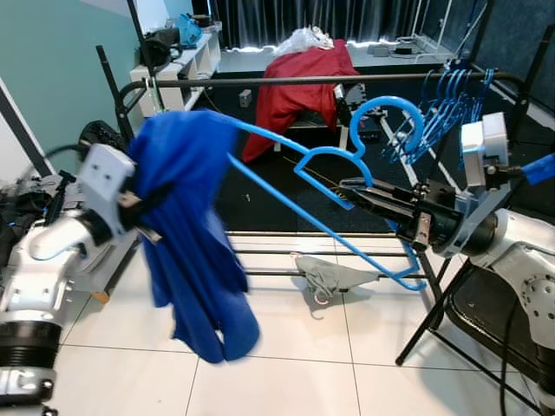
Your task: Hang hanger
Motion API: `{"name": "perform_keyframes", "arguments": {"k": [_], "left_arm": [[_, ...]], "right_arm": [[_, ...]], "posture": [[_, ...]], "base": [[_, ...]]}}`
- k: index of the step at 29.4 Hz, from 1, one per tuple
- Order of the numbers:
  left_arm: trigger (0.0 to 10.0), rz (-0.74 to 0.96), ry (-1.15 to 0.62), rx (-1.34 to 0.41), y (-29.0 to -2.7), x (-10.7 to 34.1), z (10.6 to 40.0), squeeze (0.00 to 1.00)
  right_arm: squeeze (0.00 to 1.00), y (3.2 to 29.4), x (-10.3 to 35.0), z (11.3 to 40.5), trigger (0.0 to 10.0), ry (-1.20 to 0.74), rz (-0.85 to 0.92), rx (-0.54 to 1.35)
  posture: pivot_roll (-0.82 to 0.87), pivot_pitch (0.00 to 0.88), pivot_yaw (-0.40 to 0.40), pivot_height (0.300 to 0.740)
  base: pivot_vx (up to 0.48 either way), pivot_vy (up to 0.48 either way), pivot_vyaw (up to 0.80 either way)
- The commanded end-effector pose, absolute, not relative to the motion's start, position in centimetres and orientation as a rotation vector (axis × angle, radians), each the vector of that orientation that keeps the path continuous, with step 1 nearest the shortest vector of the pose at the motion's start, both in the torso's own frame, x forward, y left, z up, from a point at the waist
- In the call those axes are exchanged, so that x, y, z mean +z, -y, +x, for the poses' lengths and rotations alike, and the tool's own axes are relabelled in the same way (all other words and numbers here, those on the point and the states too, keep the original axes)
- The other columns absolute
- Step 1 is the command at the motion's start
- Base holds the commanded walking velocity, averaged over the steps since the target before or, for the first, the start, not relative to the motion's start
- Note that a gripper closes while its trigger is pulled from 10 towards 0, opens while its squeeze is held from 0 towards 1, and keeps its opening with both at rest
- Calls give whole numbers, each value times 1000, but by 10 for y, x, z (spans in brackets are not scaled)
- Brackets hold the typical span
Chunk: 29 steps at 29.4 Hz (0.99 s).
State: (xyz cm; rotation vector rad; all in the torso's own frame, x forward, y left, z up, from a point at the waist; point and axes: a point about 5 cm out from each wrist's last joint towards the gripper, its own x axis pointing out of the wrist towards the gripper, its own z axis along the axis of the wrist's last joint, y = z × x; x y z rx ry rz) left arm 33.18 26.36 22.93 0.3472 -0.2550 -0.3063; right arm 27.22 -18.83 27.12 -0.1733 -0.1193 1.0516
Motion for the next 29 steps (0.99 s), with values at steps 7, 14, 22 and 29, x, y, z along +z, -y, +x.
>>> {"name": "perform_keyframes", "arguments": {"k": [7, 14, 22, 29], "left_arm": [[0, 272, 459, 16, -313, 286, 323, 0], [4000, 230, 169, 92, -307, 220, 332, 0], [10000, 14, -114, -51, -219, 102, 291, 0], [10000, -249, -92, 39, -232, 107, 293, 0]], "right_arm": [[0, 196, 206, 261, 0, -276, -368, 1099], [0, 198, 170, 296, 10000, -242, -274, 739], [0, 169, 120, 289, 10000, -206, 114, 576], [0, 173, 122, 298, 10000, -191, 128, 571]], "posture": [[-63, 0, 56, 731], [-61, 0, 57, 731], [-27, 0, 33, 731], [-33, 0, 31, 731]], "base": [[0, 0, 0], [0, 0, 0], [0, 0, 359], [0, 0, 688]]}}
